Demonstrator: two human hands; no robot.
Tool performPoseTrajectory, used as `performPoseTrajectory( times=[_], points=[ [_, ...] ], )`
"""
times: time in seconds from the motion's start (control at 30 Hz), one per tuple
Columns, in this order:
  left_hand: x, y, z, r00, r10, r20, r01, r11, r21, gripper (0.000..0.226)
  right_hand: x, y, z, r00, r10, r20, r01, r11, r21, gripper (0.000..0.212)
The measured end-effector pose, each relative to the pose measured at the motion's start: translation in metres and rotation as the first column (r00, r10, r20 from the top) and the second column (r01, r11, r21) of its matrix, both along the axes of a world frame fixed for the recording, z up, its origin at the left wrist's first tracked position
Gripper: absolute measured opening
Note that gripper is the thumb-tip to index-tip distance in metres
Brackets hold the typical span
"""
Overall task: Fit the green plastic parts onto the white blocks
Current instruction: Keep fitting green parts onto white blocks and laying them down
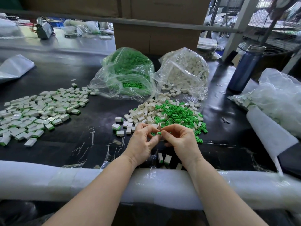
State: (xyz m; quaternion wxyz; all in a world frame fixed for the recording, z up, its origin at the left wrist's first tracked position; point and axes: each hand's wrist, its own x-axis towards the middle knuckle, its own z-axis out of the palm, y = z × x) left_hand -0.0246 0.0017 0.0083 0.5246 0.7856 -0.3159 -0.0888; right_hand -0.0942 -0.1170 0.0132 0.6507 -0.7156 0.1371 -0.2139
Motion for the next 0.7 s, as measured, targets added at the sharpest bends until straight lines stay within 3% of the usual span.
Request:
performPoseTrajectory(
  times=[0.2,0.4,0.47,0.57,0.7],
  points=[
    [0.0,0.0,0.001,1.0,-0.011,0.025,0.01,0.999,0.039,0.016,0.004,0.0,-0.004,0.996,-0.059,-0.071,0.035,0.954,-0.298,0.019],
    [0.001,0.003,-0.001,0.988,0.148,0.05,-0.147,0.989,-0.032,0.009,0.002,-0.003,-0.004,0.987,-0.161,-0.012,0.151,0.945,-0.289,0.007],
    [0.003,0.005,-0.001,0.946,0.311,0.095,-0.307,0.95,-0.062,0.018,0.001,-0.004,-0.004,0.979,-0.205,0.007,0.197,0.932,-0.304,0.01],
    [0.01,0.011,-0.001,0.809,0.578,0.107,-0.563,0.814,-0.141,0.022,0.001,-0.005,-0.004,0.965,-0.261,0.013,0.251,0.912,-0.323,0.008],
    [0.018,0.016,-0.002,0.697,0.712,0.085,-0.701,0.701,-0.132,0.024,0.001,-0.006,-0.004,0.944,-0.328,0.028,0.317,0.882,-0.348,0.007]
  ],
)
